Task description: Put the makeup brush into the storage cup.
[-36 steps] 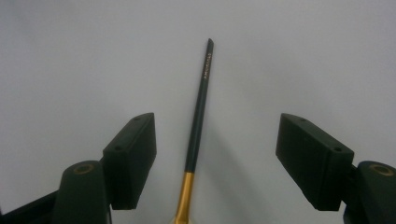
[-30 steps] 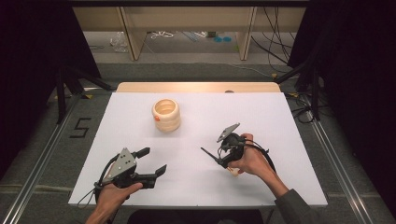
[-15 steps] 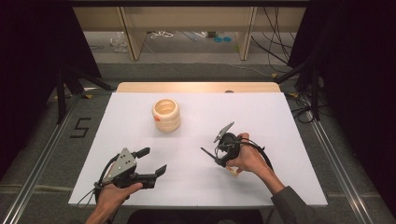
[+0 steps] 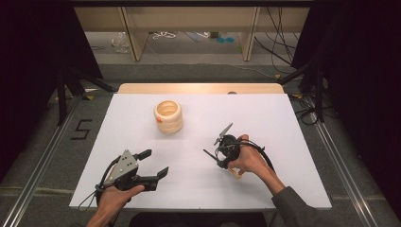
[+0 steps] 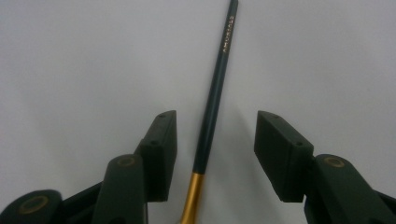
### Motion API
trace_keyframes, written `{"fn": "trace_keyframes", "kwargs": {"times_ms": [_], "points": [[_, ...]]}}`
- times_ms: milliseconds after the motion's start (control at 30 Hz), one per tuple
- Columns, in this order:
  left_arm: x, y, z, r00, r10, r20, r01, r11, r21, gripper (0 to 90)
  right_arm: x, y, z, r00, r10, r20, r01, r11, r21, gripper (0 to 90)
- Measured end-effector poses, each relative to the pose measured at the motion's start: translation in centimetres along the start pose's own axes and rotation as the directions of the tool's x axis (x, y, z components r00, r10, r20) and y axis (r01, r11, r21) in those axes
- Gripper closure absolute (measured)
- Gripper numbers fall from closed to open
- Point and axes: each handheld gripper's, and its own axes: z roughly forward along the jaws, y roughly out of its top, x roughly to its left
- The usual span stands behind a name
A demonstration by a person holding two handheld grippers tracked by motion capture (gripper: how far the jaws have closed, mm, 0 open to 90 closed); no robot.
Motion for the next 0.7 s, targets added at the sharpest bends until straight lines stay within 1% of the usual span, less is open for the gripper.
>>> {"fn": "trace_keyframes", "kwargs": {"times_ms": [100, 167, 233, 267, 433, 700], "points": [[0.01, 0.0, 0.0, 1.0, 0.002, 0.0, -0.002, 1.0, 0.001, 15.9, -0.11, 0.03, 0.1, 1.0, -0.005, -0.009, 0.005, 1.0, 0.01, 54.5], [0.01, 0.0, 0.01, 1.0, 0.001, 0.0, -0.001, 1.0, 0.001, 15.9, -0.14, 0.04, 0.13, 0.9999, -0.007, -0.008, 0.007, 1.0, 0.01, 55.1], [0.01, 0.0, 0.0, 1.0, 0.001, 0.0, -0.001, 1.0, 0.0, 15.9, -0.18, 0.07, 0.14, 0.9999, -0.008, -0.013, 0.008, 1.0, 0.02, 56.4], [0.01, 0.0, 0.0, 1.0, 0.0, -0.001, 0.0, 1.0, 0.0, 15.9, -0.13, 0.12, 0.2, 1.0, -0.008, -0.006, 0.008, 0.999, 0.031, 57.6], [-0.05, -0.02, 0.01, 0.9999, -0.011, 0.0, 0.011, 0.9999, -0.002, 15.9, -0.15, 0.24, 0.23, 0.9999, -0.006, -0.014, 0.007, 0.999, 0.042, 58.8], [0.01, 0.0, -0.01, 1.0, -0.006, -0.001, 0.006, 1.0, -0.004, 15.9, -0.34, 0.49, 0.46, 0.9997, 0.016, -0.015, -0.015, 0.998, 0.065, 60.8]]}}
